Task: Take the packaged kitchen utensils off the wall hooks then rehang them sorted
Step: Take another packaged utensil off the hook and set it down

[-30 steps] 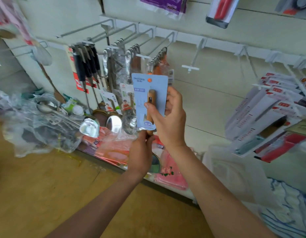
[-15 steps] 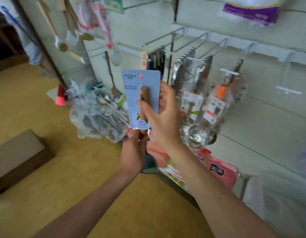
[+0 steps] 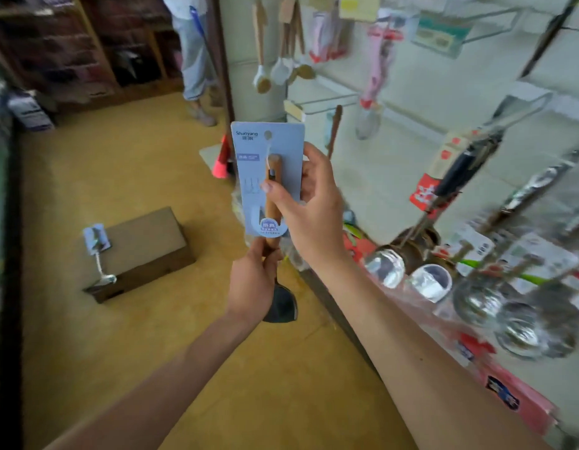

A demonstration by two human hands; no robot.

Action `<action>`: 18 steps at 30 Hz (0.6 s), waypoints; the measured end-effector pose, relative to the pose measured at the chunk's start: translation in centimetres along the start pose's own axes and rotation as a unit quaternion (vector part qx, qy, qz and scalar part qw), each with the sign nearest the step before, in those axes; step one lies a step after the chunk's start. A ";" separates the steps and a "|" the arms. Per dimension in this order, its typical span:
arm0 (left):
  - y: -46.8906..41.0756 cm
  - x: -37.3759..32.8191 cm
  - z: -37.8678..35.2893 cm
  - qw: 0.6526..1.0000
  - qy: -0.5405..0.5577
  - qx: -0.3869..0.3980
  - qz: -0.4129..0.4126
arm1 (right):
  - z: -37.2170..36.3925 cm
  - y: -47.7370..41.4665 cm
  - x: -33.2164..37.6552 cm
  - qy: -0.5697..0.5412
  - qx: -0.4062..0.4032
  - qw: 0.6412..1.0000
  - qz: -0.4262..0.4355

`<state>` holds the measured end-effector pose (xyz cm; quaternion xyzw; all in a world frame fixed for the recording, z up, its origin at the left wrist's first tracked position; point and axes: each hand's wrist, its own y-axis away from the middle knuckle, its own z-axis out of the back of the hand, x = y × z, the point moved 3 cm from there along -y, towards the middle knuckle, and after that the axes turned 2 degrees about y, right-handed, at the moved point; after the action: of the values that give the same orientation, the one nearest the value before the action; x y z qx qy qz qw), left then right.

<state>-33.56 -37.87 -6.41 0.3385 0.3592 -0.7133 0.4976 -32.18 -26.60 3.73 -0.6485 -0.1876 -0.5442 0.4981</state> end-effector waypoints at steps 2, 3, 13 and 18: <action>-1.2 1.9 3.0 1.000 -0.003 -0.015 0.017 | -4.0 -0.8 0.0 -0.011 0.023 1.000 -0.004; -1.7 2.9 4.5 0.999 0.002 -0.020 0.026 | -6.0 -1.1 0.1 -0.018 0.037 0.999 -0.010; -7.3 13.9 19.1 0.992 0.001 -0.075 0.098 | -26.5 -4.0 -0.3 -0.060 0.145 0.987 -0.039; -9.8 19.3 24.7 0.988 0.000 -0.097 0.122 | -35.1 -4.9 -1.0 -0.065 0.185 0.980 -0.045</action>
<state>-51.33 -65.41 -8.24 0.3302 0.3825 -0.6092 0.6111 -54.53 -54.01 1.89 -0.5697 -0.3460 -0.4788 0.5714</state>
